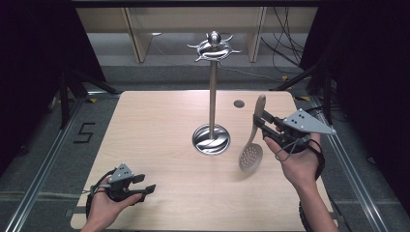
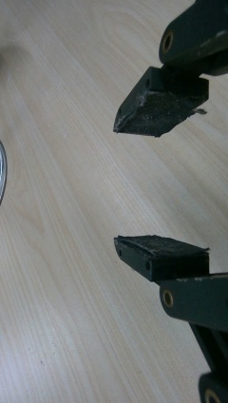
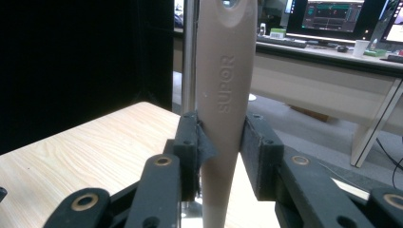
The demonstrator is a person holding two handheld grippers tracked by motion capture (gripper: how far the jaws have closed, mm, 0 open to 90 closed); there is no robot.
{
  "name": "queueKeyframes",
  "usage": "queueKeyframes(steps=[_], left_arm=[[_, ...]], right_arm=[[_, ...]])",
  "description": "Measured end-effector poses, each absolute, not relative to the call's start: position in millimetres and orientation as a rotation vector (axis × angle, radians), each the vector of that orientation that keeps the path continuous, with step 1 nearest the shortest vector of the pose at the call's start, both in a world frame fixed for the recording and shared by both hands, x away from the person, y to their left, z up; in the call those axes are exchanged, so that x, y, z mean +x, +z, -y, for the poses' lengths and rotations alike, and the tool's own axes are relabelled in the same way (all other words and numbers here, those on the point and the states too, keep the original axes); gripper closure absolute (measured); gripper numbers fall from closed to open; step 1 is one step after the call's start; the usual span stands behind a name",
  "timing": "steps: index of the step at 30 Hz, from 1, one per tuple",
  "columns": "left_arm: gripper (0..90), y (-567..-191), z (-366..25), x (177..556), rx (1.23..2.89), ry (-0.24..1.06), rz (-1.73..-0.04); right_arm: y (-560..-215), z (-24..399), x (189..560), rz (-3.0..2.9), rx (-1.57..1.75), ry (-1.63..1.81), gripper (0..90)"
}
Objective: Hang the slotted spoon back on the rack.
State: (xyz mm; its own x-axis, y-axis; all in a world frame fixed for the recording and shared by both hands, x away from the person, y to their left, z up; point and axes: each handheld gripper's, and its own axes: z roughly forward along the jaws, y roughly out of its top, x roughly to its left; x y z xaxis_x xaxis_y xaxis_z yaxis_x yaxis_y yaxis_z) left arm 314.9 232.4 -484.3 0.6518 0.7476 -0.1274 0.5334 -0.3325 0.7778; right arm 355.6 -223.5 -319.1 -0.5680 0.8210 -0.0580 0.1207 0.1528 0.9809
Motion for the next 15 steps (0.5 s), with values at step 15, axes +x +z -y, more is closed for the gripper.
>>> queueKeyframes(steps=[15], left_arm=[[38.2, -483.8, -232.7, 315.4, 2.026, 0.317, -0.993]], right_arm=[[-315.3, 213.6, 357.8, -1.811, 0.917, 1.484, 70.0]])
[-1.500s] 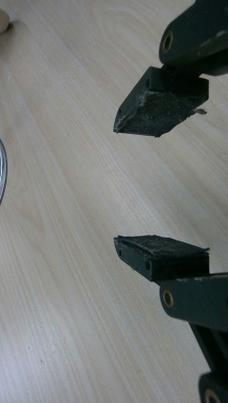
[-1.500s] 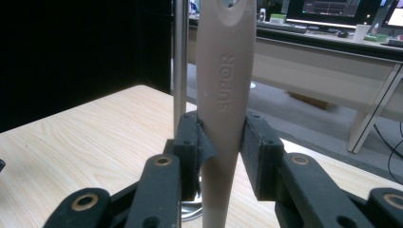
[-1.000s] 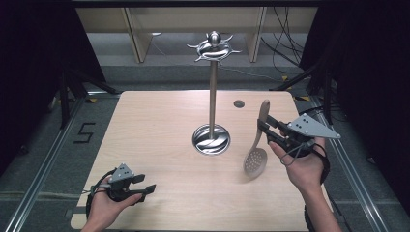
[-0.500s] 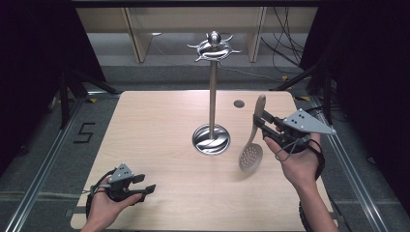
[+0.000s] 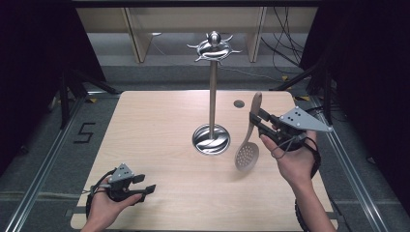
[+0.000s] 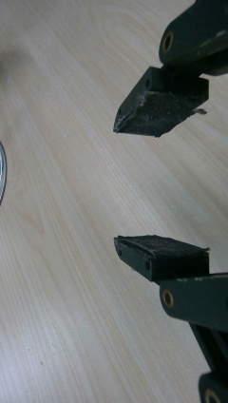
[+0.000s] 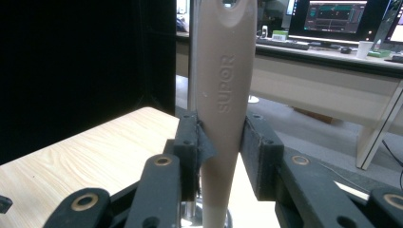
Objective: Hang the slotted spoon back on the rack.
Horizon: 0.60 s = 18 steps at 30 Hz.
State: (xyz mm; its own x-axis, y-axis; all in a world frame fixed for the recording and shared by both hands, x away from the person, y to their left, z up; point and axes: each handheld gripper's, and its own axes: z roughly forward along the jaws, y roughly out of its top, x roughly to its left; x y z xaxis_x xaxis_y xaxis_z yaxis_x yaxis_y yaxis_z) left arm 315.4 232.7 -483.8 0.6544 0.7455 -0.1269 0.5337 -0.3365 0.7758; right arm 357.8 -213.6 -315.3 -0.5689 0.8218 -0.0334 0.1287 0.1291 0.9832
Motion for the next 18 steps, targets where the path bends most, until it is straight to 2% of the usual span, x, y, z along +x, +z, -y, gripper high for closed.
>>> queueKeyframes(steps=[18], left_arm=[[38.3, -483.7, -233.4, 315.3, 2.026, 0.312, -0.990]], right_arm=[[-313.5, 201.2, 363.9, -1.823, 0.921, 1.491, 70.0]])
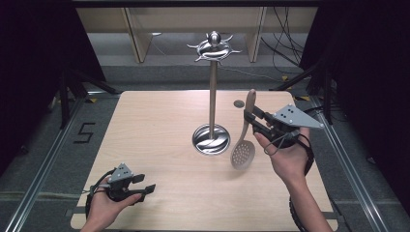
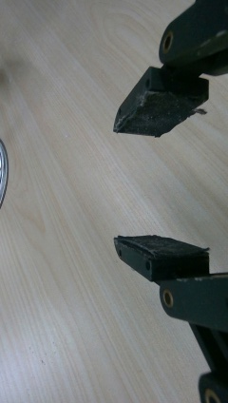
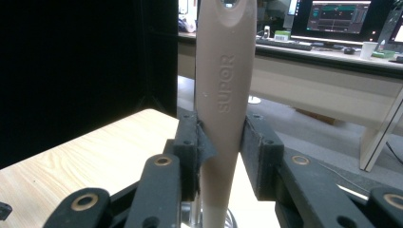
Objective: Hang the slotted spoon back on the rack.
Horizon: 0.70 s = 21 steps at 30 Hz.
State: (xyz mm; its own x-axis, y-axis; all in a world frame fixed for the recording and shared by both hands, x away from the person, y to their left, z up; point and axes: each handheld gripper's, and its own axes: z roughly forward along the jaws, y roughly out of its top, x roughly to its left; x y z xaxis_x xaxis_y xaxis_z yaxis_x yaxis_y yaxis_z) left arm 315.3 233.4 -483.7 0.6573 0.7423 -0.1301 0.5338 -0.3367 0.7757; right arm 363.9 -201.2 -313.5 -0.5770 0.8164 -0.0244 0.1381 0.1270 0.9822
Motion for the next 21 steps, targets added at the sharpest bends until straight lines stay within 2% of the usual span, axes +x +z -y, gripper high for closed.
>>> queueKeyframes(steps=[17, 21], left_arm=[[38.3, -483.7, -232.8, 315.2, 2.012, 0.313, -0.993], [38.3, -483.6, -234.5, 317.2, 2.030, 0.347, -0.969]], right_arm=[[-305.9, 189.6, 369.5, -1.800, 0.922, 1.509, 69.9], [-303.7, 186.7, 371.3, -1.798, 0.927, 1.514, 69.9]])
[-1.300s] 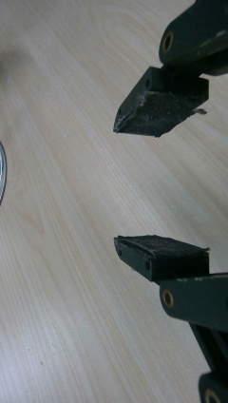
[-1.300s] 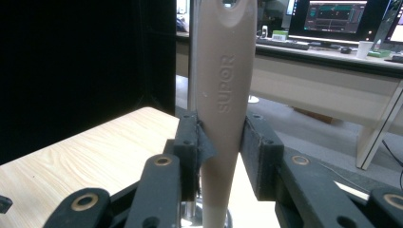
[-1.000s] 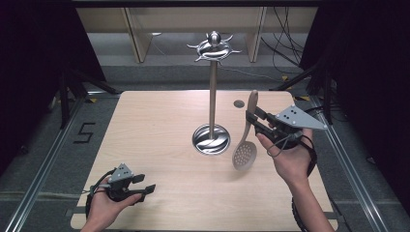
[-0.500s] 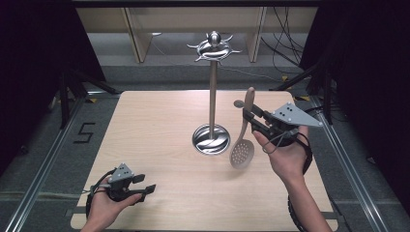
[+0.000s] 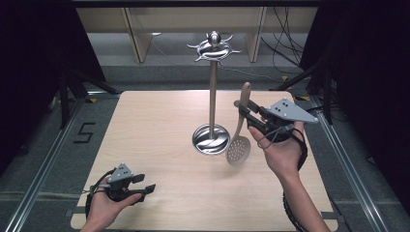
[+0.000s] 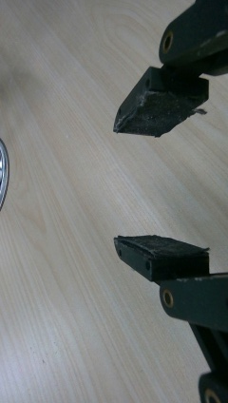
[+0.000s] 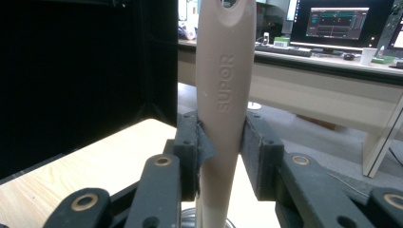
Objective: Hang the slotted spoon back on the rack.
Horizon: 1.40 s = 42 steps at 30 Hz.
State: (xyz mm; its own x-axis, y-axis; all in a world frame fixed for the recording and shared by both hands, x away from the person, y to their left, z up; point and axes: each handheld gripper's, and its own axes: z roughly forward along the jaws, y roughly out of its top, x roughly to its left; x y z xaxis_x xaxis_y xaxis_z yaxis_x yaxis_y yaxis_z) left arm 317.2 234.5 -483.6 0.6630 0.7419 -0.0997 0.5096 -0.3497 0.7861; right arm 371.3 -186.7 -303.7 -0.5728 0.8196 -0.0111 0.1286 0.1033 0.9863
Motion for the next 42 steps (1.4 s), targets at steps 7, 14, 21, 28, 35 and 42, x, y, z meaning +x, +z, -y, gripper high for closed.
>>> queueKeyframes(steps=[7, 14, 21, 28, 35, 42], left_arm=[[38.3, -483.2, -232.7, 314.7, 2.013, 0.330, -1.000], [38.3, -483.1, -233.4, 315.0, 2.017, 0.323, -0.988], [38.3, -483.1, -234.1, 316.0, 2.022, 0.334, -0.982], [38.3, -483.1, -233.5, 315.1, 2.016, 0.322, -0.988], [38.3, -483.1, -233.3, 314.9, 2.016, 0.321, -0.989], [38.3, -483.1, -233.3, 315.0, 2.015, 0.322, -0.989]], right_arm=[[-301.5, 184.3, 374.1, -1.787, 0.934, 1.515, 69.9], [-297.8, 180.7, 377.4, -1.783, 0.919, 1.524, 69.9], [-296.2, 177.3, 381.3, -1.784, 0.915, 1.514, 69.9], [-293.7, 173.0, 383.5, -1.773, 0.914, 1.523, 69.9], [-291.9, 170.0, 384.1, -1.776, 0.915, 1.519, 69.9], [-290.5, 165.4, 385.7, -1.775, 0.913, 1.521, 69.9]])
